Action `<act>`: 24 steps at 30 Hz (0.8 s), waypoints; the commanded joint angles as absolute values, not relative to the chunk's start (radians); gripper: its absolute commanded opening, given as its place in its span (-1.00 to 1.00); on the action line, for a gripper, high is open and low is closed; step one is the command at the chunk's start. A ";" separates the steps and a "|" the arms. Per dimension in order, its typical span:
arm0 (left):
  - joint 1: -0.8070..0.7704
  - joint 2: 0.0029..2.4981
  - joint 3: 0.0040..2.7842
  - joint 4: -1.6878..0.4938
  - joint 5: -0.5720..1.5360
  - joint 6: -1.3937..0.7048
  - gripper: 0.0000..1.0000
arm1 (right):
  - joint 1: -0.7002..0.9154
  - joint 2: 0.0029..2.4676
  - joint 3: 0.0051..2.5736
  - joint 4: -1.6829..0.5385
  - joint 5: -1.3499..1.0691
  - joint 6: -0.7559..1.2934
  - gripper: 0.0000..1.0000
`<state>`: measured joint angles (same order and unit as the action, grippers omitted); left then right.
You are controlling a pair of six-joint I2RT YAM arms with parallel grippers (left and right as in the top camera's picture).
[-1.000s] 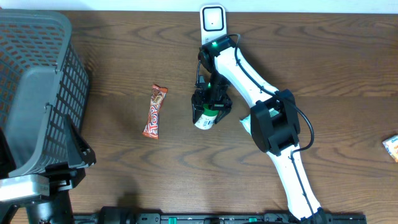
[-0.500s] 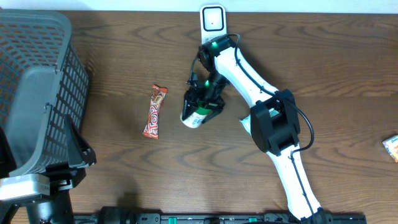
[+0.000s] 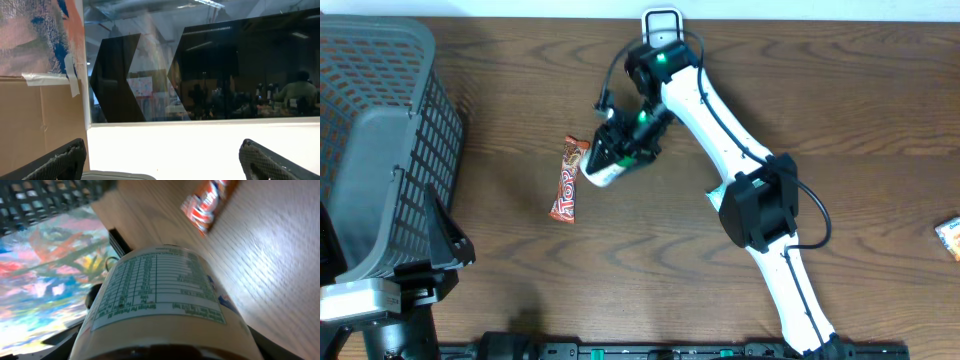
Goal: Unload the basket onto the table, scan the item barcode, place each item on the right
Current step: 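Carry the green-lidded jar with the right gripper up to the scanner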
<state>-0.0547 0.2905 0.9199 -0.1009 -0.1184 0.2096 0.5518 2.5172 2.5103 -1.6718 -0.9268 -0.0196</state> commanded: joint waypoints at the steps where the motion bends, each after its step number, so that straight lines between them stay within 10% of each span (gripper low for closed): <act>1: -0.051 0.281 0.907 -0.097 -0.113 0.204 0.96 | 0.578 2.491 2.672 -1.677 -0.875 0.024 -0.30; 19: -0.051 0.281 0.907 -0.097 -0.113 0.204 0.96 | 0.640 2.204 2.885 -1.679 0.326 0.397 -0.40; 24: -0.051 0.281 0.907 -0.097 -0.113 0.204 0.96 | 0.641 2.222 2.879 -1.623 0.395 0.409 -0.72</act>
<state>-0.0547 0.2905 0.9176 -0.1009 -0.1184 0.2096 0.6338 2.1998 2.8796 -1.6466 0.2390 0.3672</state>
